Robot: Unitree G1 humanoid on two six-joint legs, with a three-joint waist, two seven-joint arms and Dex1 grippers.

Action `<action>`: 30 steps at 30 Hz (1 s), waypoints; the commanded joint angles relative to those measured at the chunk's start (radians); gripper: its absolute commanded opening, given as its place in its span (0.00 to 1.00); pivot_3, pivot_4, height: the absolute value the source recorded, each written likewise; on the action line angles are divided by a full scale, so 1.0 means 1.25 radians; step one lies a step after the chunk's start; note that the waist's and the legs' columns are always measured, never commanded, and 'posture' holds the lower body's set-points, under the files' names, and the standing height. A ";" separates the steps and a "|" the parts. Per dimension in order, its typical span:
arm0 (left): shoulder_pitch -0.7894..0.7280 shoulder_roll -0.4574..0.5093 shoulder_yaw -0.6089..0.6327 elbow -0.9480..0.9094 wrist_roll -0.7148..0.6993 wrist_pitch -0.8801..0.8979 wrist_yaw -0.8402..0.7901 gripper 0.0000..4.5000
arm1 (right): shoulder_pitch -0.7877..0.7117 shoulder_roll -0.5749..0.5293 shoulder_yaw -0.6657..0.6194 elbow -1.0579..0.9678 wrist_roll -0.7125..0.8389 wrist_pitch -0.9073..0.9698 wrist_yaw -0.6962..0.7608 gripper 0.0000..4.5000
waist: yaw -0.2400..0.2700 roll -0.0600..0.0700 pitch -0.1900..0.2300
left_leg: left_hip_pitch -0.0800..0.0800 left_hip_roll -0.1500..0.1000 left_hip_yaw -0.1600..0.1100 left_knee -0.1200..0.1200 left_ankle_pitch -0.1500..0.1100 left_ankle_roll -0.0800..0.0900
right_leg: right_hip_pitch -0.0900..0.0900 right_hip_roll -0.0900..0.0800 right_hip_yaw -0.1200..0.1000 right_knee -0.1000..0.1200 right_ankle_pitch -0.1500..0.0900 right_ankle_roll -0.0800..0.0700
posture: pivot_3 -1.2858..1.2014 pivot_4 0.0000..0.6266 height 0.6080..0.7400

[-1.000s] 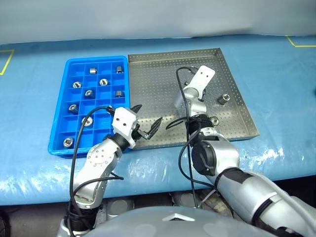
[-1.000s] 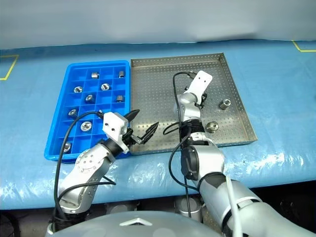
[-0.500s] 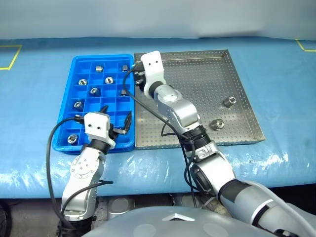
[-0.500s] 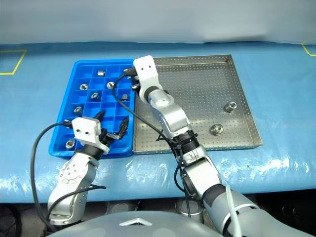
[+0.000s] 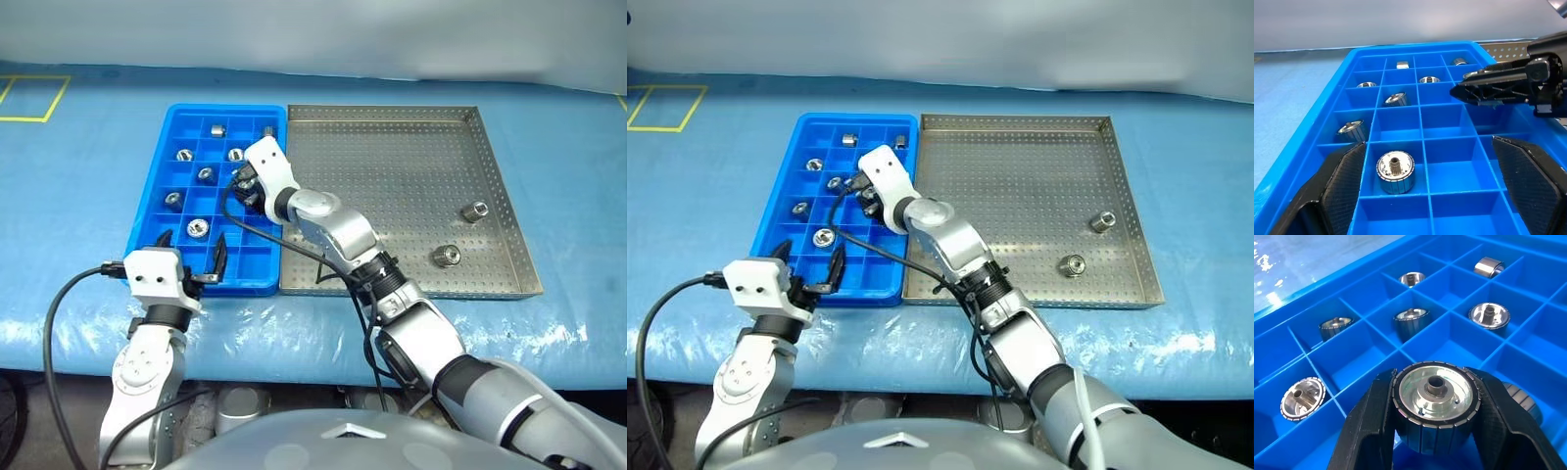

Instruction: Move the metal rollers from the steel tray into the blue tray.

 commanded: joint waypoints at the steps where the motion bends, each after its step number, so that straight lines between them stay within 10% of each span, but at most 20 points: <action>1: 0.009 -0.002 0.012 -0.054 0.007 -0.017 0.009 1.00 | -0.039 0.110 -0.004 0.014 0.015 -0.026 0.017 0.38 | 0.001 0.000 0.000 | 0.000 0.000 0.000 0.000 0.000 0.000 | 0.000 0.000 0.000 0.000 0.000 0.000 | 0.63 0.24 1.00; 20: 0.069 -0.018 -0.010 -0.094 0.018 -0.011 0.039 1.00 | -0.080 0.135 -0.020 0.163 0.022 -0.098 0.021 0.38 | 0.037 0.000 -0.001 | 0.002 0.000 0.000 -0.001 0.000 0.000 | 0.001 0.001 0.000 0.000 -0.001 -0.001 | 0.67 0.24 1.00; 30: 0.015 0.001 -0.023 -0.065 0.011 0.012 0.010 1.00 | -0.046 0.114 -0.077 0.101 0.064 -0.073 -0.042 0.99 | 0.051 -0.001 -0.002 | 0.003 0.000 0.000 0.000 0.000 -0.001 | 0.002 0.001 0.000 0.000 -0.002 0.000 | 0.62 0.24 1.00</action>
